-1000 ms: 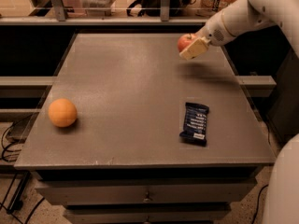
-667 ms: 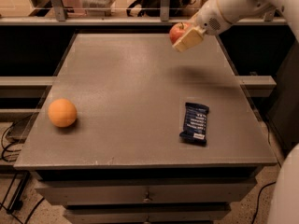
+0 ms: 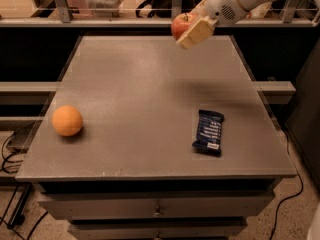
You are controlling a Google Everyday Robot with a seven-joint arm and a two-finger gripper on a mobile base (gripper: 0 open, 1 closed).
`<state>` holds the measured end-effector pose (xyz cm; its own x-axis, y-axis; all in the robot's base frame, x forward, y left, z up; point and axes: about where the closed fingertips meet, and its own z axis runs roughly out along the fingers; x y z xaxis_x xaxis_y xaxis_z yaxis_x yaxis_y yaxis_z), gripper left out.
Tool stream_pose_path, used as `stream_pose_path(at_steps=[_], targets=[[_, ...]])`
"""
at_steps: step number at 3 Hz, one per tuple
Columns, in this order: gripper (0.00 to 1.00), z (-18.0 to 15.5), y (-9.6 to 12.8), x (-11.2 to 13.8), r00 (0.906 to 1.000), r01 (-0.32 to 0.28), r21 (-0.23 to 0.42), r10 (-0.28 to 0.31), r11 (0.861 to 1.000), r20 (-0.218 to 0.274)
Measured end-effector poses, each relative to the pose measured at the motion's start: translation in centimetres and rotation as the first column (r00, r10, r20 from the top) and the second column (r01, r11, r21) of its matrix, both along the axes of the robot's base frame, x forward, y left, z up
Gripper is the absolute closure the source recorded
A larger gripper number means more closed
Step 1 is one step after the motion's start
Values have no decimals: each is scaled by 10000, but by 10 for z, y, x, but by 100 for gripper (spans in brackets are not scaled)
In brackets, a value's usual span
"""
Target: Move apple near orange
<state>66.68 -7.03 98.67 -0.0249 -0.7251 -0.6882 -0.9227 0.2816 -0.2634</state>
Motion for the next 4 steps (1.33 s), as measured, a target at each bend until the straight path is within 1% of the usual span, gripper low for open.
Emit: stream_pose_path(at_steps=[1,2,3,4], targets=[[100,-14,29,-15,9941,-1031,-236,1022,9944,-368],[100,-31,79,-49,9653,-2530,-390,2495,9667,-775],[100,-59,131,-94,9123,-3936,-363,3854,9186,-1384],[88,-88,172,-138,8641,-4736,74,4663,8807,-1894]])
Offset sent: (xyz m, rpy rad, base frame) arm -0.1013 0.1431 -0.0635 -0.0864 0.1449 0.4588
